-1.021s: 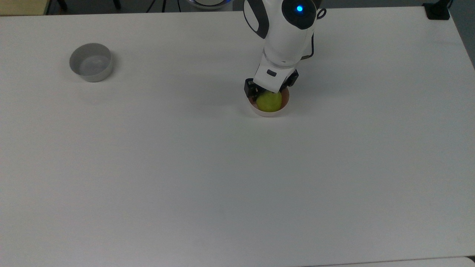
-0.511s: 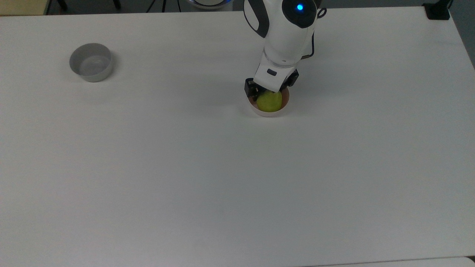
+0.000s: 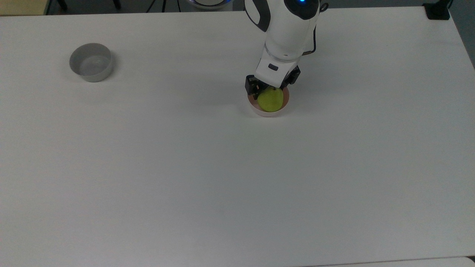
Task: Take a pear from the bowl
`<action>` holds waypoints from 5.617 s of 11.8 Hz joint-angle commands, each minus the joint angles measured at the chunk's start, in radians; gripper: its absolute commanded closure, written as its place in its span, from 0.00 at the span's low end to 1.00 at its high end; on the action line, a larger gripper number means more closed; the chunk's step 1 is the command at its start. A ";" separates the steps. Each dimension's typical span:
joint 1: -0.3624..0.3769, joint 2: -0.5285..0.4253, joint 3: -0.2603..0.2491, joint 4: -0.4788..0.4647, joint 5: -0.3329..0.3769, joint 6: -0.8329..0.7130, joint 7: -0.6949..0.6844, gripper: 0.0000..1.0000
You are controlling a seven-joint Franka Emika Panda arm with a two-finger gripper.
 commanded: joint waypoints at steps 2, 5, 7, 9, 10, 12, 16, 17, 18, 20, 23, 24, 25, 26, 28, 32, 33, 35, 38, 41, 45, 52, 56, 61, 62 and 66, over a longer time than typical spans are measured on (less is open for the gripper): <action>0.009 -0.106 0.002 0.019 -0.008 -0.111 0.033 0.68; 0.009 -0.148 0.002 0.094 0.024 -0.200 0.033 0.68; 0.004 -0.160 0.000 0.137 0.031 -0.246 0.032 0.68; -0.005 -0.160 -0.011 0.152 0.031 -0.254 0.023 0.68; -0.017 -0.160 -0.030 0.163 0.031 -0.254 0.018 0.68; -0.023 -0.158 -0.107 0.183 0.031 -0.254 -0.040 0.68; -0.023 -0.146 -0.317 0.185 0.110 -0.231 -0.241 0.68; -0.023 -0.142 -0.363 0.186 0.116 -0.219 -0.288 0.68; -0.028 -0.137 -0.397 0.185 0.124 -0.202 -0.321 0.68; -0.045 -0.113 -0.414 0.185 0.142 -0.163 -0.350 0.67; -0.057 -0.041 -0.414 0.185 0.141 -0.104 -0.350 0.67; -0.057 -0.013 -0.414 0.185 0.141 -0.067 -0.349 0.67; -0.060 0.010 -0.414 0.185 0.139 -0.039 -0.347 0.67; -0.060 0.036 -0.414 0.185 0.136 -0.021 -0.346 0.67; -0.062 0.084 -0.414 0.183 0.132 0.002 -0.346 0.67; -0.062 0.160 -0.414 0.183 0.129 0.068 -0.340 0.65; -0.063 0.165 -0.414 0.183 0.127 0.077 -0.340 0.64; -0.063 0.165 -0.414 0.182 0.126 0.078 -0.344 0.50; -0.063 0.144 -0.414 0.182 0.127 0.061 -0.336 0.00; -0.057 0.058 -0.414 0.185 0.129 -0.046 -0.335 0.00; -0.046 -0.037 -0.402 0.314 0.138 -0.293 -0.321 0.00; 0.012 -0.194 -0.403 0.410 0.146 -0.505 -0.194 0.00; 0.014 -0.224 -0.403 0.403 0.153 -0.513 -0.114 0.00; 0.012 -0.235 -0.409 0.392 0.153 -0.513 -0.112 0.00; 0.013 -0.235 -0.408 0.392 0.153 -0.518 -0.112 0.00; 0.004 -0.244 -0.409 0.392 0.205 -0.525 -0.091 0.00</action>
